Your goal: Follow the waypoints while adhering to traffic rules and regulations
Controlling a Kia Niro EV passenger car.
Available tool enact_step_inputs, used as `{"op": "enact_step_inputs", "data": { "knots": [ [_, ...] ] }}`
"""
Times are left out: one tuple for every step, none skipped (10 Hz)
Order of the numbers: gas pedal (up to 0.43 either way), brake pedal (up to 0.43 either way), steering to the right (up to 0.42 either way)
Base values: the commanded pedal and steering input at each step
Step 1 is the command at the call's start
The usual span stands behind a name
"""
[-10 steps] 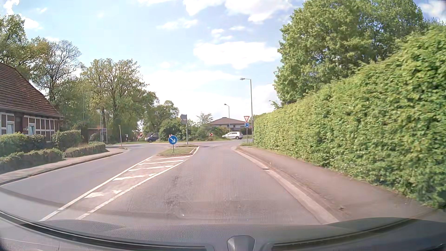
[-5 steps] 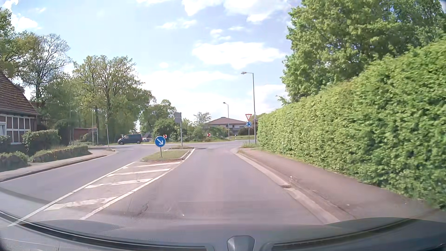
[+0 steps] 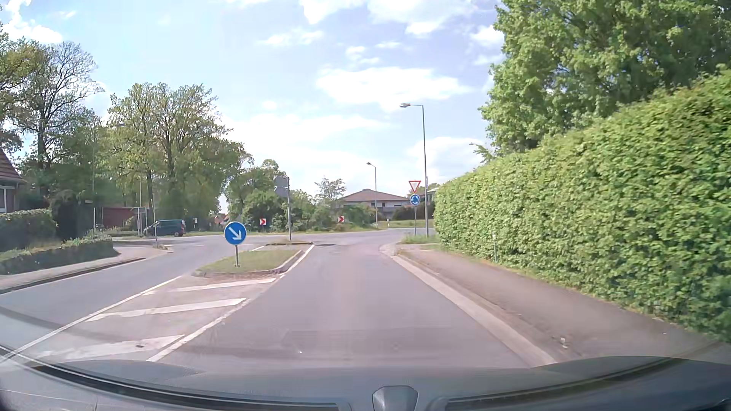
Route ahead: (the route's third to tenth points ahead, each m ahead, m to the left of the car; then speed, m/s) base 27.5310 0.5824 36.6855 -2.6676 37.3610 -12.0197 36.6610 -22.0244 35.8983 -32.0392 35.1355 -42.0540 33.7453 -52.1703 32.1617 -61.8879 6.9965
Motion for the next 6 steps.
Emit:
{"op": "enact_step_inputs", "data": {
  "knots": [
    [0.0, 0.189, -0.012],
    [0.0, 0.189, -0.013],
    [0.0, 0.189, -0.013],
    [0.0, 0.189, -0.014],
    [0.0, 0.189, -0.015],
    [0.0, 0.189, -0.015]
  ]
}}
